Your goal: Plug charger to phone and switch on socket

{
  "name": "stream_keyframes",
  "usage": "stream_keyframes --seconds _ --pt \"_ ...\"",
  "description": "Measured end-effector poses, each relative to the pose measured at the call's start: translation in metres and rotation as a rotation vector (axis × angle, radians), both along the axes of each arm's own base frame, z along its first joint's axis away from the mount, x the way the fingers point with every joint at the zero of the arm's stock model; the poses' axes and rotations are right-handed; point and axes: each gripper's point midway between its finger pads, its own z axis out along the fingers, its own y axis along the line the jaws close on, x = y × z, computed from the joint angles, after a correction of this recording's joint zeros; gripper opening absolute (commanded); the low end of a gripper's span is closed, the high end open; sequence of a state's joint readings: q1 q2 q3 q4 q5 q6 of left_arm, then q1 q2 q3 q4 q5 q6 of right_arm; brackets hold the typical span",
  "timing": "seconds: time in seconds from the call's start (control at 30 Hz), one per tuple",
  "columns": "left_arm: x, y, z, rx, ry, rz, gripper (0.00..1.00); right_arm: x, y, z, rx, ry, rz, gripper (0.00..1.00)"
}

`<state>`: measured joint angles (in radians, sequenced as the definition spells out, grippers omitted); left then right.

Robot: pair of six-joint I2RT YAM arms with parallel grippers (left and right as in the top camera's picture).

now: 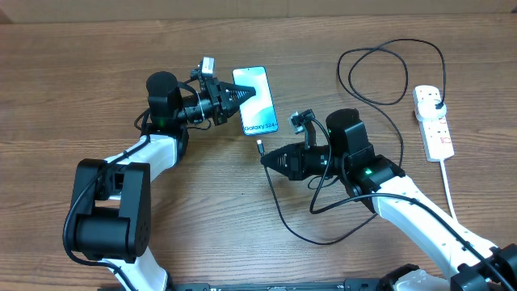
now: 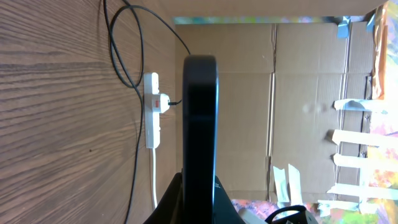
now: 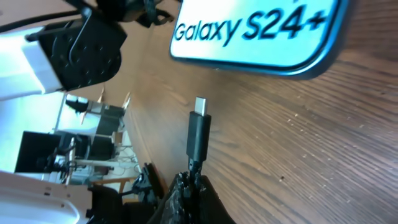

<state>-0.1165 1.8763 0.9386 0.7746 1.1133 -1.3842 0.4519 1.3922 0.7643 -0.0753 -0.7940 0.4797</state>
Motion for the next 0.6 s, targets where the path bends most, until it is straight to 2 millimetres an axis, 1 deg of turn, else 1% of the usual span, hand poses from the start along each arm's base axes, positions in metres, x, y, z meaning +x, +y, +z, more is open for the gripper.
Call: stream_keyframes --seconds 0.27,0.6 --pt "-0.0001 0.0000 0.0000 0.000 -0.001 -0.001 0.04 0.0075 0.0003 0.0040 0.008 -0.021 -0.030 0.04" --pt "-0.0001 0.0000 0.0000 0.001 -0.004 -0.001 0.04 0.0111 -0.0013 0.0025 0.000 -0.010 -0.059 0.04"
